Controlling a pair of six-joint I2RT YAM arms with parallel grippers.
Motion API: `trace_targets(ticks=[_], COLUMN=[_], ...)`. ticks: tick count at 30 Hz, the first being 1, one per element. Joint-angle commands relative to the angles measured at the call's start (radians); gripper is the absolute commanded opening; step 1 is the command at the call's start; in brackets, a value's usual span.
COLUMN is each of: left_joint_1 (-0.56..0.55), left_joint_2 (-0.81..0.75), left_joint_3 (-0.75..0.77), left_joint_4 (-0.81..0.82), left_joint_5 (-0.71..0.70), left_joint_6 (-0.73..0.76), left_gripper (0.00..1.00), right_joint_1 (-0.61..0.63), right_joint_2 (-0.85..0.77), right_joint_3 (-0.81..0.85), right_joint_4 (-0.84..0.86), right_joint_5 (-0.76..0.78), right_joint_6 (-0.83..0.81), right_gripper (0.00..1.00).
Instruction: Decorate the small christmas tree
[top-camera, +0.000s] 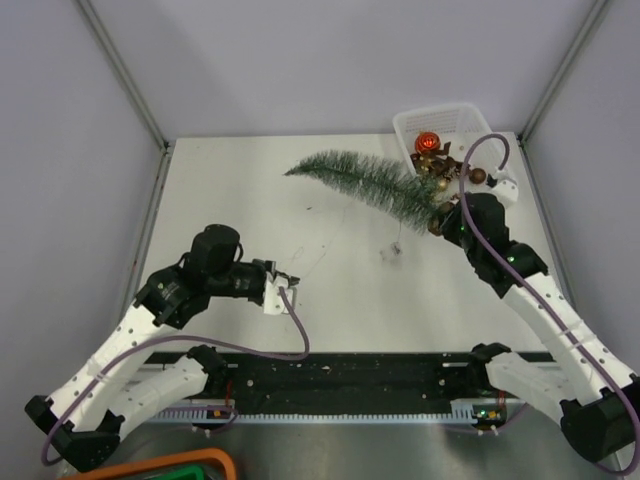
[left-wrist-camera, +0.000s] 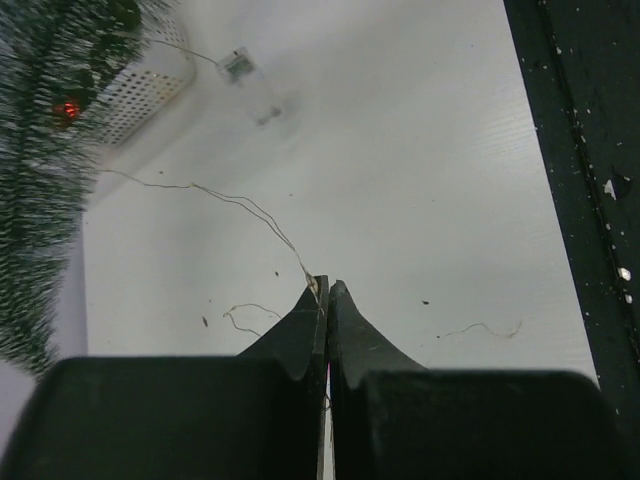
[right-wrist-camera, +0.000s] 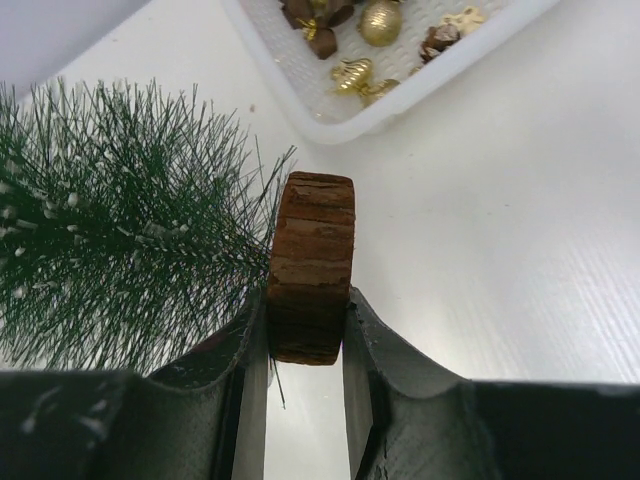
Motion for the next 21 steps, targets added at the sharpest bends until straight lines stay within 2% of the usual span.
trace_targets(ticks=[1, 5, 10, 13, 17, 21], left_joint_1=[-0.006, -0.006, -0.006, -0.006, -0.004, -0.003], left_joint_2=[0.019, 0.032, 0.061, 0.075, 0.086, 0.097], left_joint_3=[0.115, 0.161, 0.215, 0.224, 0.203, 0.160], left_joint_4=[-0.058, -0.056, -0.052, -0.035, 0.092, 0.297], left_joint_5=[-0.001, -0.064, -0.110, -0.150, -0.240, -0.335], left_joint_6=[0.032, 0.101, 0.171, 0.236, 0.279, 0.234], left_gripper=[0.00, 0.00, 0.00, 0.00, 0.00, 0.00], right_joint_1=[0.044, 0.075, 0.225, 0.281, 0.299, 0.301], right_joint_2=[0.003, -0.009, -0.014, -0.025, -0.074, -0.150], right_joint_3=[-0.028, -0.083, -0.123, -0.135, -0.167, -0.204], right_joint_4=[0.036, 0.071, 0.073, 0.081, 0.102, 0.113], right_joint_5=[0.168, 0.141, 0.231, 0.225, 0.122, -0.008], right_joint_6=[-0.105, -0.171, -0.243, -0.278, -0.333, -0.350], right_gripper=[0.00, 0.00, 0.00, 0.00, 0.00, 0.00])
